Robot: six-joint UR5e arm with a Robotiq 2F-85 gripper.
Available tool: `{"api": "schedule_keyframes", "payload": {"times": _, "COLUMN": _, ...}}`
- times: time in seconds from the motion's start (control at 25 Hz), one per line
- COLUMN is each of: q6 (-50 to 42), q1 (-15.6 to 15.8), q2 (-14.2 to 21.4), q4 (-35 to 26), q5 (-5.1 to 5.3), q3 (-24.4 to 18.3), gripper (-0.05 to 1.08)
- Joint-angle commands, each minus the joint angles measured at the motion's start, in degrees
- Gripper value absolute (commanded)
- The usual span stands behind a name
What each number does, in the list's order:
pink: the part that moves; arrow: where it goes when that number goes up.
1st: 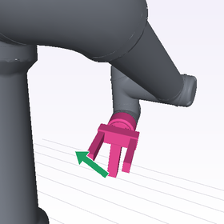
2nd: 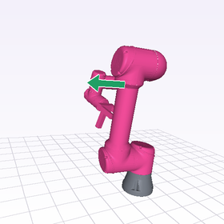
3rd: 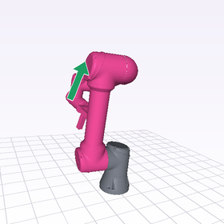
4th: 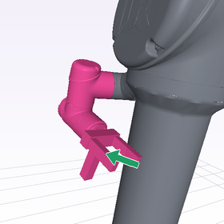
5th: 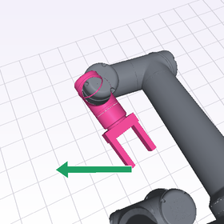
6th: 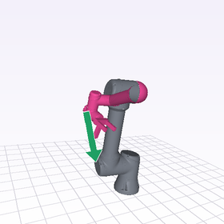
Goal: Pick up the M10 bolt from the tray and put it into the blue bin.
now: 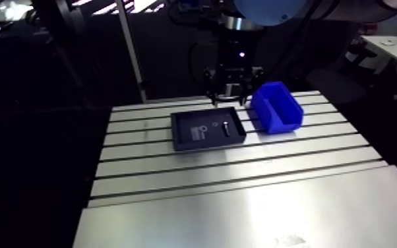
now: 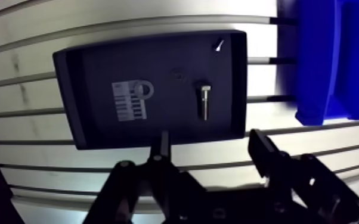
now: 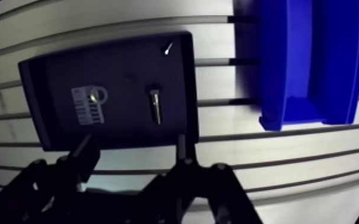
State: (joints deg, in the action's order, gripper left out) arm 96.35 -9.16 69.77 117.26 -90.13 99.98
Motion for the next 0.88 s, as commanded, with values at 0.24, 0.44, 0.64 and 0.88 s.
{"api": "schedule_keyframes", "payload": {"times": 0.24, "q6": 2.5, "q1": 0.0, "q2": -2.5, "q4": 3.5, "q5": 0.00, "q3": 1.7, "gripper": 0.41}}
{"api": "schedule_keyframes", "payload": {"times": 0.44, "q6": 4.8, "q1": -0.3, "q2": -2.8, "q4": 5.3, "q5": 0.00, "q3": 2.4, "gripper": 0.44}}
{"api": "schedule_keyframes", "payload": {"times": 0.64, "q6": 5.6, "q1": -0.8, "q2": -3.6, "q4": 5.7, "q5": -0.09, "q3": 2.5, "gripper": 0.44}}
{"api": "schedule_keyframes", "payload": {"times": 0.88, "q6": 5.6, "q1": -0.9, "q2": -4.3, "q4": 5.6, "q5": -0.09, "q3": 2.4, "gripper": 0.44}}
